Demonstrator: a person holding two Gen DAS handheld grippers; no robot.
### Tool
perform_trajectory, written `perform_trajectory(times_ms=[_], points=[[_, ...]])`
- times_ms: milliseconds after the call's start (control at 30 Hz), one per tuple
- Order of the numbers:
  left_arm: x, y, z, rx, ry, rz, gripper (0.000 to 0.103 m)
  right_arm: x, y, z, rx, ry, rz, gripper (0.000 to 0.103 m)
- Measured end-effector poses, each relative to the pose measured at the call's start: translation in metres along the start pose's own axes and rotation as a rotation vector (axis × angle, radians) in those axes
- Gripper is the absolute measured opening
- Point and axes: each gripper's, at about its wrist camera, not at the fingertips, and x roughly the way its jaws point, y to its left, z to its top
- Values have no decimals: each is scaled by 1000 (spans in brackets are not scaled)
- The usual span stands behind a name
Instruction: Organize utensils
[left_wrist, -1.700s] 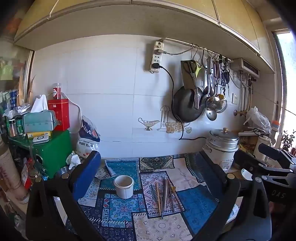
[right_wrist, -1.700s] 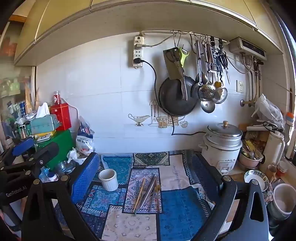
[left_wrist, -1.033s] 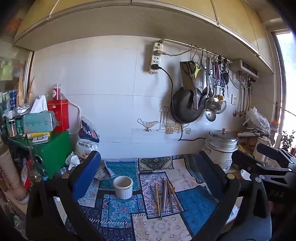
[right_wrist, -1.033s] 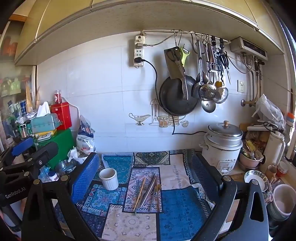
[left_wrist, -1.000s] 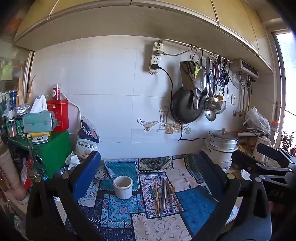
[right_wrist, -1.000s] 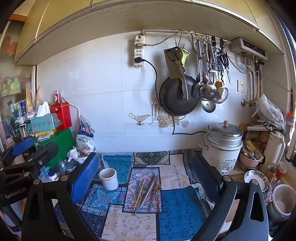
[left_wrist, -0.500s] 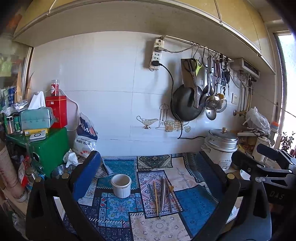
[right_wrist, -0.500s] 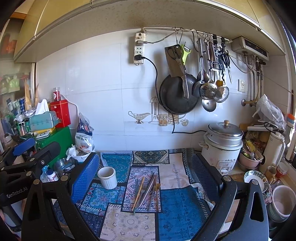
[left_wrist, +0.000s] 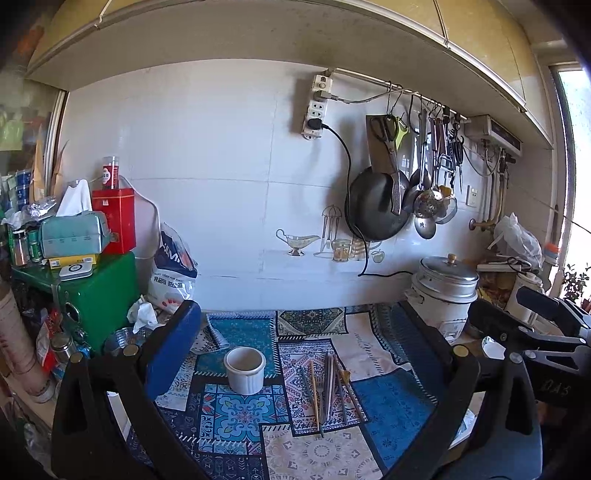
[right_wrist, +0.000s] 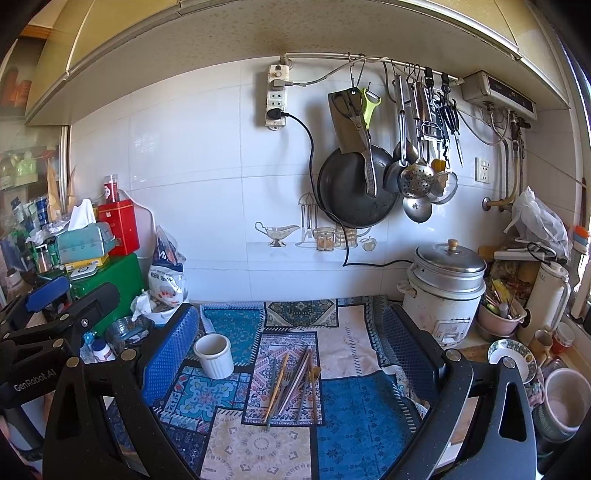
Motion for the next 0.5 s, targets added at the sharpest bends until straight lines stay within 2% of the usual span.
perform_trajectory(times_ms=[500], points=[[1,3,2,1,-2,1,103,0,0,1,0,2,0,99]])
